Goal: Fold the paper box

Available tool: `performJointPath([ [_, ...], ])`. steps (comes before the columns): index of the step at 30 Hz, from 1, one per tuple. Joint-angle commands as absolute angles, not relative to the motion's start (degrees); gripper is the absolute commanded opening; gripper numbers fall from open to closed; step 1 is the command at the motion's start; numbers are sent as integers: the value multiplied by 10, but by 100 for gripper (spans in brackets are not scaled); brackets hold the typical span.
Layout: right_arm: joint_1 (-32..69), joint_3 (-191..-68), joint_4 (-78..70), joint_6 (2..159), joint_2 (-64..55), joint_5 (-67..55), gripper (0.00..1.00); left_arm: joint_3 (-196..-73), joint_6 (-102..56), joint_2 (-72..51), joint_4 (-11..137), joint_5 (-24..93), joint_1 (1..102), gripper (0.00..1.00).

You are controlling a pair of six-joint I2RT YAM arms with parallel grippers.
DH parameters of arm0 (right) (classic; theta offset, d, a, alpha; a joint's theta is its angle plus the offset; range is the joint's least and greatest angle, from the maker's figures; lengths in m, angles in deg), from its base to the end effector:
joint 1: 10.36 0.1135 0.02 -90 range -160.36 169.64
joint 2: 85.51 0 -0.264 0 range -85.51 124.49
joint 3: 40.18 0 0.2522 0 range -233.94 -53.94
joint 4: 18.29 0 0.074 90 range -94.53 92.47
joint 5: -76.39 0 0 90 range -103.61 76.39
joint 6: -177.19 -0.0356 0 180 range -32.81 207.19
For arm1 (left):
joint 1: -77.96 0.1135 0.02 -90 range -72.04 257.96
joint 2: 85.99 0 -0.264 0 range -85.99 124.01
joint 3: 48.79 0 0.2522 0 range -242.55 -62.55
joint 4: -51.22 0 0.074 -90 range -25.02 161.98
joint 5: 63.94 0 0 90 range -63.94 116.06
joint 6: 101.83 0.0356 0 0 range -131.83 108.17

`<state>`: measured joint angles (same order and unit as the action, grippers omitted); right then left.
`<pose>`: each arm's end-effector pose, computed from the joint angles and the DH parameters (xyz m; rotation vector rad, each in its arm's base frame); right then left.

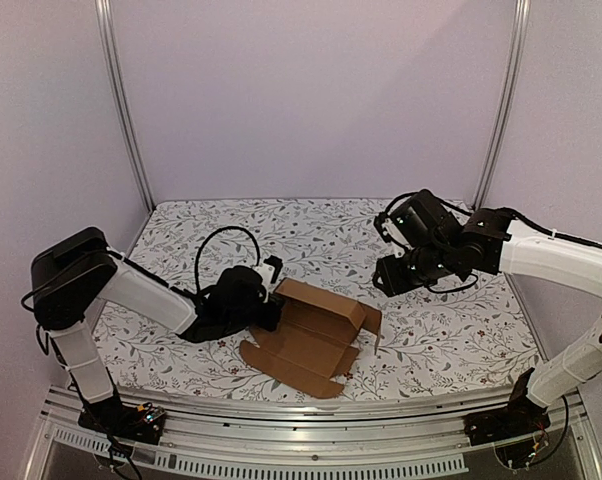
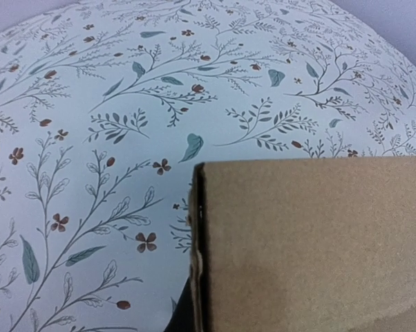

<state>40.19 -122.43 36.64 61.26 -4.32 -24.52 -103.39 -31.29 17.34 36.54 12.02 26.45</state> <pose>0.1933 0.2243 0.2910 -0.4595 2.4731 0.3190 0.2166 -0.2585 0.1201 0.4638 2.1301 -0.4526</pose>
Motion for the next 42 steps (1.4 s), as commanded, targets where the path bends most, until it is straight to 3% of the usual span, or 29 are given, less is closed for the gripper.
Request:
performJointPath([
  [1, 398, -1220, 369, 604, -60, -235, 39, -1048, -307, 144, 398, 95, 252, 0],
  [10, 399, -1220, 343, 596, -53, -193, 38, -1067, -365, 79, 539, -12, 243, 0],
  [17, 405, -1240, 315, 593, -37, -168, 27, -1102, -448, 51, 700, -40, 236, 0],
  [26, 415, -1269, 265, 581, 21, -143, 0, -1124, -540, 36, 805, -49, 228, 0],
  [42, 416, -1272, 224, 544, 122, -176, 0, -1147, -571, 44, 845, -24, 216, 0],
])
